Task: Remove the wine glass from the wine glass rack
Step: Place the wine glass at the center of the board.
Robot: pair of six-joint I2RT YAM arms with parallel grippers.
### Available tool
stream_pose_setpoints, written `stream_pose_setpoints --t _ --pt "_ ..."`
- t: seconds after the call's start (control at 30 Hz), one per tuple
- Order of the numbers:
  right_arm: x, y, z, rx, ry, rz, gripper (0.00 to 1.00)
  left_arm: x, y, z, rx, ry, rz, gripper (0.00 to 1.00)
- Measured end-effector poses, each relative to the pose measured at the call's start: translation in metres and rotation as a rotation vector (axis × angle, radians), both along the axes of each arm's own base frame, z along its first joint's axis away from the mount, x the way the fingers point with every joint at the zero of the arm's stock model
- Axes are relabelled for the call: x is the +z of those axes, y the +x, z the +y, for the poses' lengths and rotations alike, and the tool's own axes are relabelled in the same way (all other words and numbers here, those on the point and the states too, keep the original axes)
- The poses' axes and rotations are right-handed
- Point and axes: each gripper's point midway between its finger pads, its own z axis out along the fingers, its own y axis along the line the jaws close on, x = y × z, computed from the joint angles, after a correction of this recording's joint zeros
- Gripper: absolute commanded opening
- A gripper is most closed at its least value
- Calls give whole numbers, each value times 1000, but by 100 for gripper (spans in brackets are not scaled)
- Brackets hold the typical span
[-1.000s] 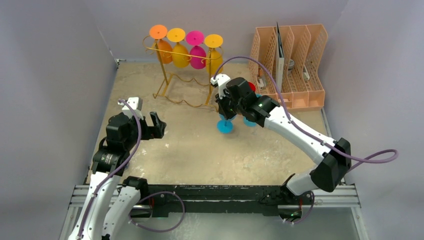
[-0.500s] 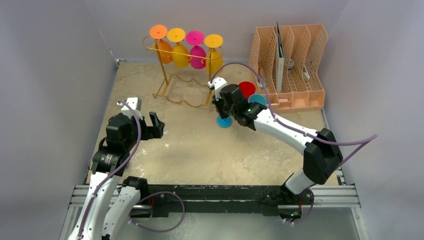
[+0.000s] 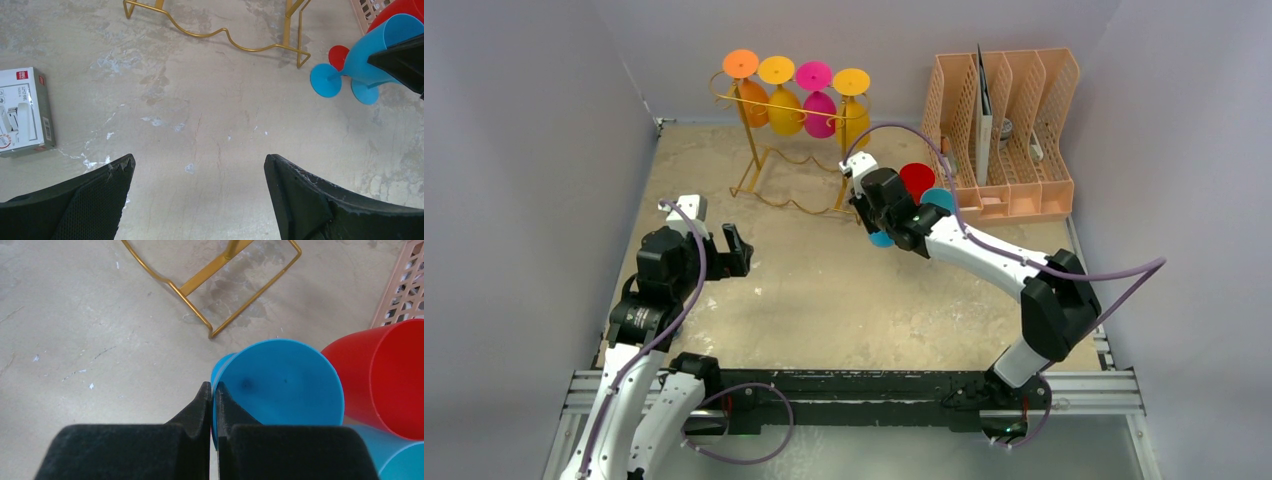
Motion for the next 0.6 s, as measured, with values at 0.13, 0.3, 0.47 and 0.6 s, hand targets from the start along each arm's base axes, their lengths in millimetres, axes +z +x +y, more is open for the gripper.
stream_pose_setpoints --t 0.13,0.3,0.47,0.6 --pt "0 3 0 -6 1 -5 0 -1 0 0 0 1 4 100" --pt "1 6 -3 -19 6 -6 0 -1 0 0 0 1 7 100" --pt "2 9 -7 -43 24 0 0 -2 0 0 0 1 10 100" --pt "2 11 -9 -64 44 12 0 -2 0 0 0 2 11 100"
